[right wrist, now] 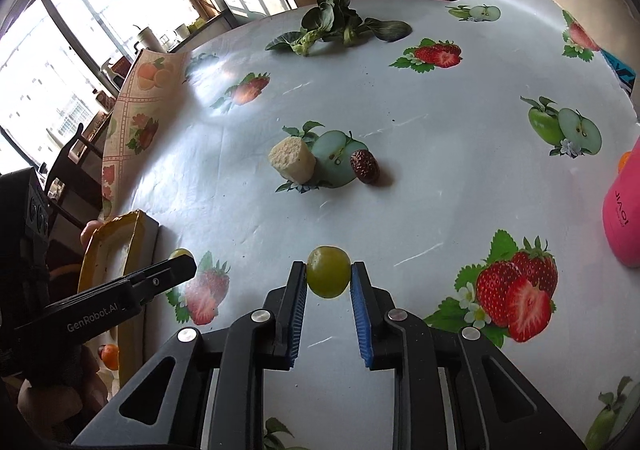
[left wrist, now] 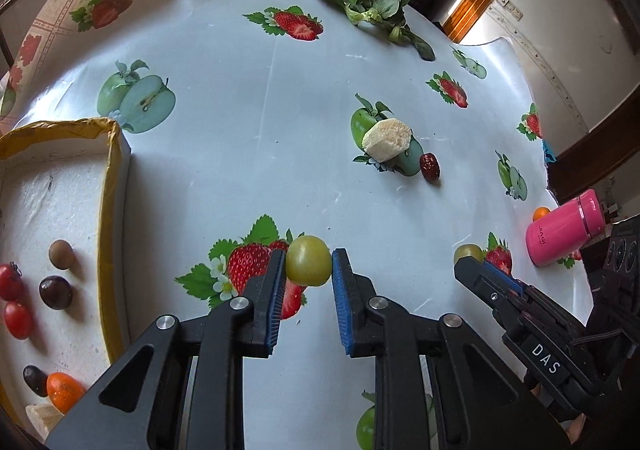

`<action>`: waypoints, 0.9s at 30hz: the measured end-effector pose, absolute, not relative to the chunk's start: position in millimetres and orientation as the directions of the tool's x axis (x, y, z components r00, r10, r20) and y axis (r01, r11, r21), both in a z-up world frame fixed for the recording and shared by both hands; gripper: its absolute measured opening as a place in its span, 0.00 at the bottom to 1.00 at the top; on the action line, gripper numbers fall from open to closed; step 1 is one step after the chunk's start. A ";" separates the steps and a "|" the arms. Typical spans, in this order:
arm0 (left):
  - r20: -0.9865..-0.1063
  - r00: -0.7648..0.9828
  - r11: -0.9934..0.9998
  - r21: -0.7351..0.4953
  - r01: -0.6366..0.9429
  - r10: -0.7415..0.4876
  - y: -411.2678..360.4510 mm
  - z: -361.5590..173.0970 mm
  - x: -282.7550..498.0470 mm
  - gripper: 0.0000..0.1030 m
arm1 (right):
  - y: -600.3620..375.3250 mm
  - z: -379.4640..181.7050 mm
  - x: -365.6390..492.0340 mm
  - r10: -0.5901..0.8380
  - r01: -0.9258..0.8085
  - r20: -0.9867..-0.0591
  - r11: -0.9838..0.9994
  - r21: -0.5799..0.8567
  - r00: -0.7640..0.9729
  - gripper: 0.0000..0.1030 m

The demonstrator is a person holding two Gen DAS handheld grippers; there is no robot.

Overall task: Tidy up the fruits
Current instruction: 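Carry both grapes into the yellow tray and open both grippers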

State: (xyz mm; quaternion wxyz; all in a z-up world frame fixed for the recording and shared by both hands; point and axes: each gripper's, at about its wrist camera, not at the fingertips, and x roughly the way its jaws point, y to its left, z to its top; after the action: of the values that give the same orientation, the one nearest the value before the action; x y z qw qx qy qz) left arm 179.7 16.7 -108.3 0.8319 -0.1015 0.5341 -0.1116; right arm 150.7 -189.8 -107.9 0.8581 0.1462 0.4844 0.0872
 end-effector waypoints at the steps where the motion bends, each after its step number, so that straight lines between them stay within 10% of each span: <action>1: -0.867 0.406 0.956 -0.284 0.074 -0.289 19.0 -107.0 175.8 0.20 | -185.6 -106.6 147.2 0.296 -0.015 -0.805 0.941 0.337 0.513 0.22; 27: -0.851 0.471 0.966 -0.259 0.007 -0.231 91.9 -72.4 112.1 0.20 | -86.5 -75.1 92.1 0.363 -0.170 -0.795 0.932 0.322 0.486 0.22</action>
State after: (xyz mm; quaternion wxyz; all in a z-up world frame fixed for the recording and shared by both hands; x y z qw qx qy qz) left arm 112.1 91.9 -72.4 0.8505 -0.1100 0.5095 -0.0701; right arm 92.1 -86.5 -75.1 0.8560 0.1002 0.4827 0.1556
